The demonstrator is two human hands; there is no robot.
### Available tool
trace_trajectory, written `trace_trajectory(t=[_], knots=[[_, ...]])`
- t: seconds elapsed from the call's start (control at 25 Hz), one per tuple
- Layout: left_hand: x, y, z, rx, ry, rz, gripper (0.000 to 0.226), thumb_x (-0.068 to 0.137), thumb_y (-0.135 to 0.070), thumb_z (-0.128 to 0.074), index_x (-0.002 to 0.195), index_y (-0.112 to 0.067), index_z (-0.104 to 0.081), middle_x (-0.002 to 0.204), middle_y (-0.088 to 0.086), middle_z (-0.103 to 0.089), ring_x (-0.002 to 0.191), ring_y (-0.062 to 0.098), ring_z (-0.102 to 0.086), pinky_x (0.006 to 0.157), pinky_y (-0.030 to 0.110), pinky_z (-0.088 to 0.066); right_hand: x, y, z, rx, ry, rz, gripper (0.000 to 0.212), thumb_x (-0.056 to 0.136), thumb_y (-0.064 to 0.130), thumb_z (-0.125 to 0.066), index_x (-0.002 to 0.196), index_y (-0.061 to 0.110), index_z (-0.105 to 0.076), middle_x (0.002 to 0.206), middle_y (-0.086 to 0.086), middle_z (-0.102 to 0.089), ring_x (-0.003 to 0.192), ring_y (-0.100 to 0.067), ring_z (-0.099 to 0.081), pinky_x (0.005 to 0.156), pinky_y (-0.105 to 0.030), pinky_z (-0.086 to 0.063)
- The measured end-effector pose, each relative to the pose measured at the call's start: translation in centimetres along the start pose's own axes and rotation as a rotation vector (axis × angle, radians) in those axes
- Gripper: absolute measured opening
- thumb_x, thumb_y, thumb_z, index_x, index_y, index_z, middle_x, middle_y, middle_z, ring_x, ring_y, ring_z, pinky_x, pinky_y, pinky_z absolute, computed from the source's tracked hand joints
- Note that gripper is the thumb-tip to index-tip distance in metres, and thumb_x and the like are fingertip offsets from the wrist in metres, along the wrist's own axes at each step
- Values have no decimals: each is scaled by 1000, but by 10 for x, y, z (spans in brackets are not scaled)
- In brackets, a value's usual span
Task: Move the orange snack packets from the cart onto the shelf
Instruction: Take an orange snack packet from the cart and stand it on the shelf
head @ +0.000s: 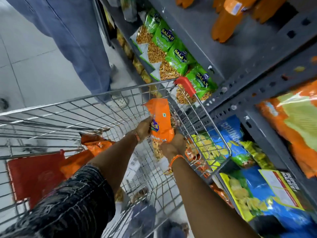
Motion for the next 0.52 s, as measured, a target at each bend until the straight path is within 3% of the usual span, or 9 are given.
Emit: trace_trajectory(t=[0.08, 0.16, 0.24, 0.32, 0.4, 0.44, 0.52], knots=[[-18, -5, -4, -55, -12, -42, 48, 107, -43, -38, 129, -6, -60, 141, 21, -60, 100, 25, -69, 86, 37, -59, -17, 2, 13, 67, 24, -2, 43, 58, 1, -91, 74, 26, -60, 94, -4, -78, 78, -26, -72, 79, -46, -65], [-38, -11, -5, -105, -19, -72, 47, 103, -45, -48, 129, -8, -62, 140, 22, -62, 120, 39, -65, 104, 49, -52, -35, 12, 30, 88, 40, 45, 41, 55, -2, -92, 71, 23, -64, 80, 2, -77, 72, -24, -74, 75, -46, -66], [-68, -18, -15, -183, 25, -102, 64, 90, -52, -62, 138, -10, -57, 141, 21, -62, 131, 42, -58, 112, 56, -45, -54, 23, 50, 116, 89, 96, 36, 55, -6, -90, 81, 12, -73, 81, -3, -80, 77, -28, -78, 74, -47, -66], [-107, -36, -30, -238, 98, -145, 90, 68, -62, -78, 141, -14, -56, 138, 19, -65, 127, 41, -61, 108, 58, -47, -77, 25, 72, 179, 166, 156, 34, 63, -11, -85, 90, 7, -76, 96, -12, -82, 92, -33, -79, 81, -48, -65], [-142, -56, -45, -254, 159, -194, 101, 52, -66, -86, 136, -17, -60, 131, 16, -70, 118, 37, -68, 102, 57, -52, -97, 21, 98, 319, 194, 120, 29, 83, -10, -75, 106, 8, -73, 110, -14, -80, 104, -27, -77, 87, -37, -63], [-158, -67, -52, -252, 180, -233, 102, 48, -67, -88, 133, -17, -61, 129, 15, -71, 114, 35, -70, 100, 56, -54, -108, 25, 110, 377, 224, 115, 28, 88, -10, -70, 108, 11, -71, 105, -5, -82, 100, -13, -78, 81, -27, -62], [-193, -92, -67, -187, 173, -334, 102, 46, -68, -89, 130, -17, -62, 125, 14, -74, 108, 32, -73, 92, 51, -59, -132, 48, 134, 398, 328, 217, 41, 81, -18, -73, 94, 20, -67, 72, 20, -79, 69, 10, -73, 59, -9, -55]])
Point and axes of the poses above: each hand's wrist, its own x-axis towards the middle knuckle, its own z-axis out of the back of the hand, y = z × x, the point moved 5 cm from there along x, towards the middle knuckle
